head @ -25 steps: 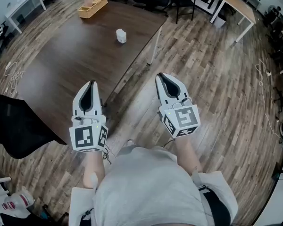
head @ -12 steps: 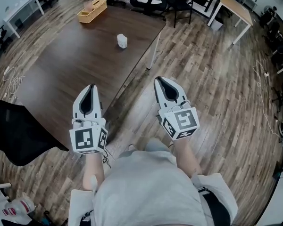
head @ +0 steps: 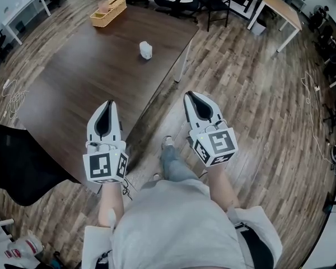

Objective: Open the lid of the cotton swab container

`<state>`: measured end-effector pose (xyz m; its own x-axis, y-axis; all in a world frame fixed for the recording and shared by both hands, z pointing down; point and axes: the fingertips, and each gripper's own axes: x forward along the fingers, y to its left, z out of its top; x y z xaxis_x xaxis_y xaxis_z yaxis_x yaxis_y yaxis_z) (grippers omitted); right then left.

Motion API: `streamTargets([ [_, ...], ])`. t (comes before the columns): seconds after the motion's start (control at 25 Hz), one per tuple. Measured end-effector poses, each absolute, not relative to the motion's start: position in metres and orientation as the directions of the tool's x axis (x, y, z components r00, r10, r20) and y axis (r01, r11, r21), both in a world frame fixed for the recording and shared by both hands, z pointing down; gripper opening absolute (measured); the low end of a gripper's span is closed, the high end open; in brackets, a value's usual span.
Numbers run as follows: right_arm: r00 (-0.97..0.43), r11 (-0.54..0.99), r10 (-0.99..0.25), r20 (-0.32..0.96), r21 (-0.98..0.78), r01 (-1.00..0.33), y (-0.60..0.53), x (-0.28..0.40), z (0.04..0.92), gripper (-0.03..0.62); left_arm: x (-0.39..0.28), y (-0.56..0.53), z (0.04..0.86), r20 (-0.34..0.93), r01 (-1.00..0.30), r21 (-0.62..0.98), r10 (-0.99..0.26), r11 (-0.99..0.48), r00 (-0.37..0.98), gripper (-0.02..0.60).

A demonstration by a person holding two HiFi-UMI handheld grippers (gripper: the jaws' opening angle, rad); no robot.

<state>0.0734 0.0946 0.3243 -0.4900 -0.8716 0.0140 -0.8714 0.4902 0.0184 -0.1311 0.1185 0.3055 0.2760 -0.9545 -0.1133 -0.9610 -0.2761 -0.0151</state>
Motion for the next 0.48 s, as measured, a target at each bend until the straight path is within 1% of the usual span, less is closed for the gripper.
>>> streamTargets([
  [0.48,-0.533,0.533,-0.846,-0.018,0.010,-0.846,-0.010,0.064,0.317,0.024,-0.139,0.025,0.293,-0.150,-0.973,-0.022,-0.961,-0.230,0.230,0.012],
])
